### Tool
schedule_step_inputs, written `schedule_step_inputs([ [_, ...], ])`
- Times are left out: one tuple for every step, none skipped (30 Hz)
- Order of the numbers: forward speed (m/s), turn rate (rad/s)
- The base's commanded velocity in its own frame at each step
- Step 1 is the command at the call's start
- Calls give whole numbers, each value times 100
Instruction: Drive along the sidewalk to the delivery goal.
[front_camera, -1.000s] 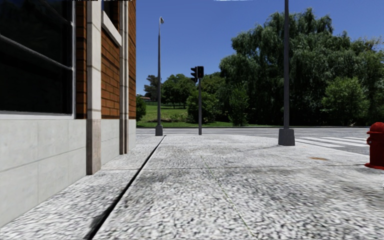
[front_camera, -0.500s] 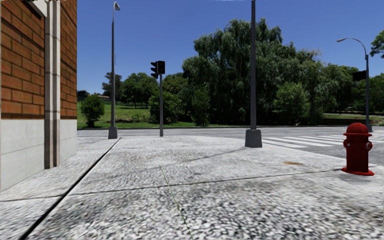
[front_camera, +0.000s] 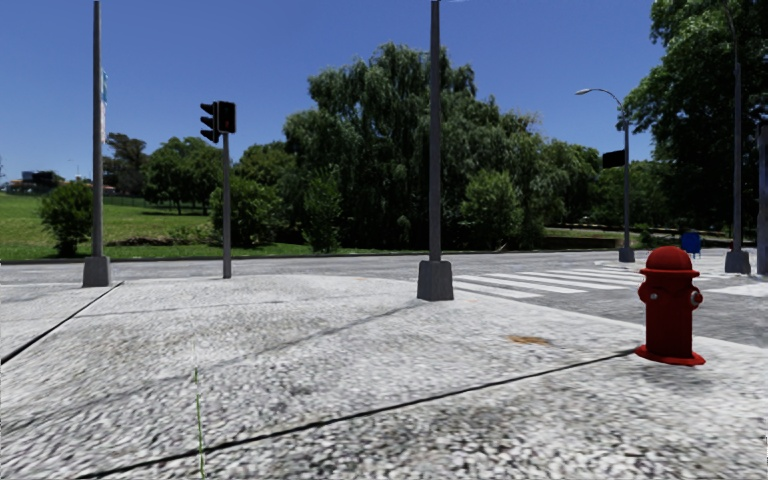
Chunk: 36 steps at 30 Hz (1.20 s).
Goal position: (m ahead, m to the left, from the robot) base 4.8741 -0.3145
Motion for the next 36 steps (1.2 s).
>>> schedule_step_inputs([
  [134,-59],
  [133,-59],
  [132,-59],
  [132,-59],
  [131,-59],
  [131,-59],
  [130,-59],
  [130,-59],
  [130,-59],
  [130,-59],
  [129,-59],
  [129,-59],
  [128,-59],
  [128,-59],
  [127,-59],
  [126,-59],
  [126,-59],
  [126,-59],
  [125,-59],
  [125,-59],
  [125,-59],
  [125,-53],
  [125,-53],
  [125,-3],
  [125,0],
  [125,0],
  [125,0],
  [125,0],
  [124,0],
  [124,0],
  [124,0],
  [124,0],
  [123,0],
  [122,5],
  [122,18],
  [122,18],
])
